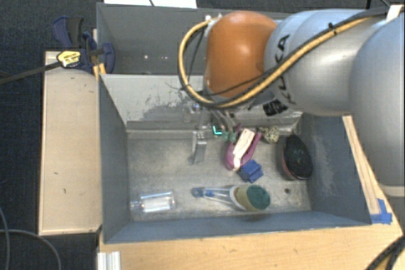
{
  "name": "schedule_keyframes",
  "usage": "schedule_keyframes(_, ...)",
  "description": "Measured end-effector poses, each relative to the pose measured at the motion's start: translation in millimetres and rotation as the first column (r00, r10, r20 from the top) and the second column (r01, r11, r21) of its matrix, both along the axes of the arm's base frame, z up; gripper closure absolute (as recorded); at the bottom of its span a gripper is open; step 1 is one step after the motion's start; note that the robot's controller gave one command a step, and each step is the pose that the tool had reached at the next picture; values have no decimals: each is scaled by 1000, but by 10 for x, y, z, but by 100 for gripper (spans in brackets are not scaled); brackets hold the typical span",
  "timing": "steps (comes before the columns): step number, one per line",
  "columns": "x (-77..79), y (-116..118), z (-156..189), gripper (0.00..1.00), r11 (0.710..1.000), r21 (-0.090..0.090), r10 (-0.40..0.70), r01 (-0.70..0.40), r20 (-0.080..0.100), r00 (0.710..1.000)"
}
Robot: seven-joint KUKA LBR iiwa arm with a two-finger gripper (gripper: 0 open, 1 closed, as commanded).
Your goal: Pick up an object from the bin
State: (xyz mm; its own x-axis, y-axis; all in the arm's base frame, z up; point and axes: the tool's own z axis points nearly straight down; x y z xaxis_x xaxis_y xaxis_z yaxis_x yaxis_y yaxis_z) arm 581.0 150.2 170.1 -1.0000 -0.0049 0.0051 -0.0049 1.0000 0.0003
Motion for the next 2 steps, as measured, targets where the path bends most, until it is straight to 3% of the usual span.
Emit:
schedule_keyframes(1, -862, 367, -620, 0, 980, 1, 197, -197, -1, 980)
schedule_keyframes(2, -980, 477, -984, 0, 935, 0, 354, -354, 15, 935)
